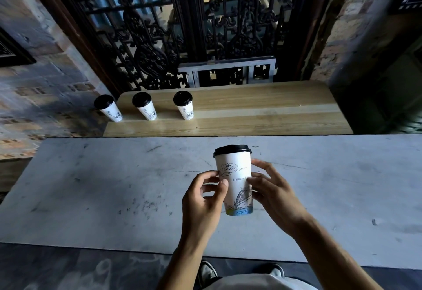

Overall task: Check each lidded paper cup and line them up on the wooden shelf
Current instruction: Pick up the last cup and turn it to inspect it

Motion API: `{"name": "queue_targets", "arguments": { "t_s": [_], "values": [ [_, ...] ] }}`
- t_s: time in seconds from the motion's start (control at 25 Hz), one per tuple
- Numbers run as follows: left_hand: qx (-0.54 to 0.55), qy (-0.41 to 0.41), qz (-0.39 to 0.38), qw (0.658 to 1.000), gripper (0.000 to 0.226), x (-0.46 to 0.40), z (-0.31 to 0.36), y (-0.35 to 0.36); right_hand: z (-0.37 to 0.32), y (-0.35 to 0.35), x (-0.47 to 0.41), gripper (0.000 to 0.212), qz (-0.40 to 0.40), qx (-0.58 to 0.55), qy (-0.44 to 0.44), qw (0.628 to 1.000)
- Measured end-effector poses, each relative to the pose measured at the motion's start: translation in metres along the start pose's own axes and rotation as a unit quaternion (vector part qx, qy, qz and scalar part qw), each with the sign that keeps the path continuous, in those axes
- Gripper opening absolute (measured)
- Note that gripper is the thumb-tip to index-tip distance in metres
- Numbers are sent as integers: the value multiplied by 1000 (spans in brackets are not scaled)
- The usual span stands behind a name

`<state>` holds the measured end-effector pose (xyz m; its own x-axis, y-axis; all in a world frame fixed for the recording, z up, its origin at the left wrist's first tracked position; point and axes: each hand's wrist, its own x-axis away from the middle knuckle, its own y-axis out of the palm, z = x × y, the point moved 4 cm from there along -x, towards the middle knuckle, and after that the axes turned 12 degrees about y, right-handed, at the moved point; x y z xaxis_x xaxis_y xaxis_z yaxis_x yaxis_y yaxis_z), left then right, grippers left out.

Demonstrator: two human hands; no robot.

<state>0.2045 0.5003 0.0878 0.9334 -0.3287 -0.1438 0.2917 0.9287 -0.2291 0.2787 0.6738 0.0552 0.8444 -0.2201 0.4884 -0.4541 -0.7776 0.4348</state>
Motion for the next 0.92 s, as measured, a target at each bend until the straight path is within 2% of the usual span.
{"name": "queue_targets", "arguments": {
  "t_s": [0.12,0.32,0.56,0.72,0.76,0.92],
  "values": [
    [-6,-3,-11,1000,28,0,1,0,0,0,-1,46,-12,8,5,1000],
    [-24,-12,-11,1000,25,-1,0,-1,0,-3,-1,48,3,26,-7,1000],
    [-47,25,-18,998,28,-3,3,-4,-2,-3,0,44,-3,87,-32,996],
    [-26,12,-8,1000,16,-3,-1,-1,-3,-3,0,57,10,67,-32,997],
    [-16,6,-7,1000,17,-3,-1,0,-2,-3,0,59,9,58,-33,998],
    [12,0,-19,1000,48,0,2,3,-3,-2,2,56,-12,40,-24,999]
  ]
}}
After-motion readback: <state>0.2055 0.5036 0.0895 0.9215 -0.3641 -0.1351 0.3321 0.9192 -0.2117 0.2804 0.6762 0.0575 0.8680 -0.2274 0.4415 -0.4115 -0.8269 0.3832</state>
